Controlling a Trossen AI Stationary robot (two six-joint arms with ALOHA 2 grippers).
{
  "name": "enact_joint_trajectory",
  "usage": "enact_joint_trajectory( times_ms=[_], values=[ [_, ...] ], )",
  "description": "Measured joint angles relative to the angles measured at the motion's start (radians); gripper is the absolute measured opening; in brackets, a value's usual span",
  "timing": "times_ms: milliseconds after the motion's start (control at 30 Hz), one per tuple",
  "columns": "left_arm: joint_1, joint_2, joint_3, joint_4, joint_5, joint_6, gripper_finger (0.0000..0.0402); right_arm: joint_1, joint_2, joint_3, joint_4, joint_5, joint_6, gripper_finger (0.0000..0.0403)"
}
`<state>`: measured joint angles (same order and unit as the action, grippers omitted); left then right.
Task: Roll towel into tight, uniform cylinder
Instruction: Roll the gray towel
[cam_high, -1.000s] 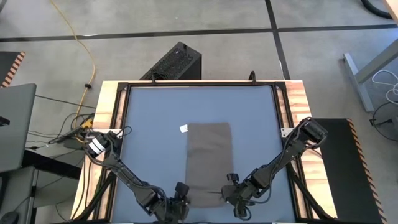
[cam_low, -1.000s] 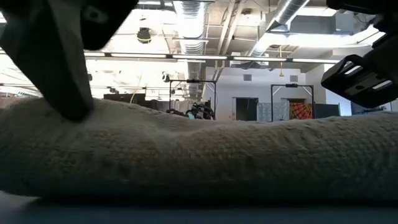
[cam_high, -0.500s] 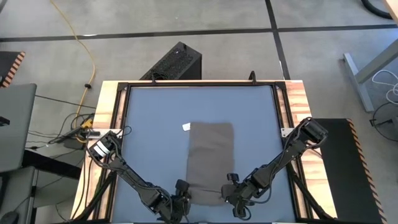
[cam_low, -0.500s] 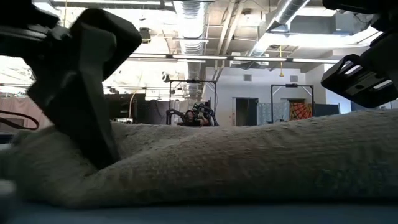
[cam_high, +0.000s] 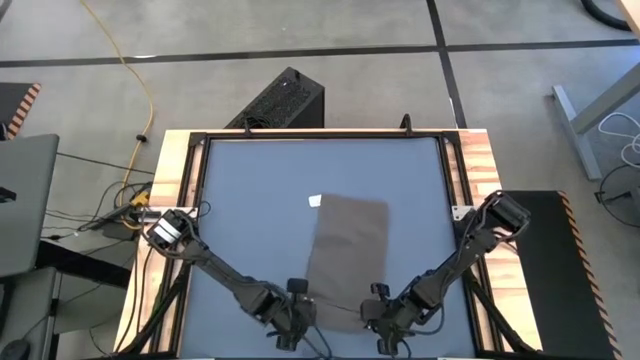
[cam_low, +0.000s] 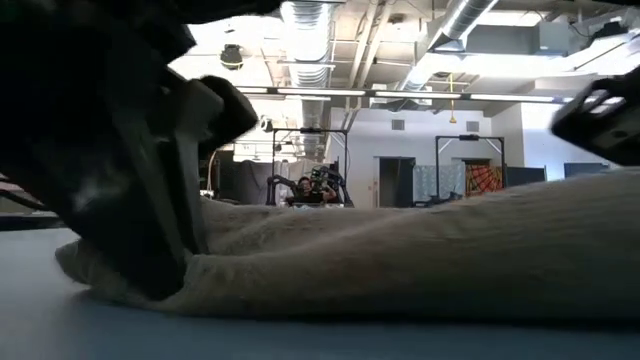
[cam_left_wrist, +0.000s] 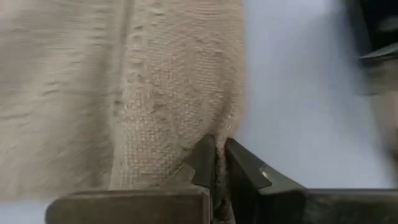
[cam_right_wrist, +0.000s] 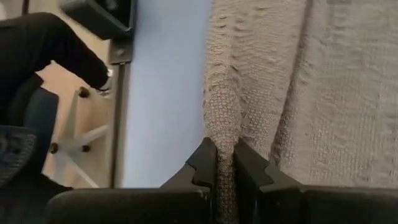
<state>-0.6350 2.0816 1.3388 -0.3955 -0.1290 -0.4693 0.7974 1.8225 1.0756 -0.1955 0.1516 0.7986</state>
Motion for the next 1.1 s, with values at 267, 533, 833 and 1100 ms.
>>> enact_joint_trajectory(
  times_ms=[267, 533, 833, 1100],
  values=[
    [0.066, -0.030, -0.005, 0.204, 0.434, -0.066, 0.0003, 0.073, -0.001, 0.002, -0.009, 0.050, 0.193, 0.0048],
    [0.128, -0.031, -0.005, 0.236, 0.622, -0.179, 0.0002, 0.094, -0.003, -0.053, 0.002, 0.097, 0.367, 0.0048],
    [0.196, -0.031, -0.006, 0.227, 0.777, -0.340, 0.0001, 0.032, -0.006, -0.200, 0.254, 0.038, 0.401, 0.0048],
    [0.230, -0.035, -0.061, 0.277, 0.815, -0.399, 0.0004, -0.020, -0.004, -0.233, 0.275, 0.012, 0.400, 0.0048]
  ],
)
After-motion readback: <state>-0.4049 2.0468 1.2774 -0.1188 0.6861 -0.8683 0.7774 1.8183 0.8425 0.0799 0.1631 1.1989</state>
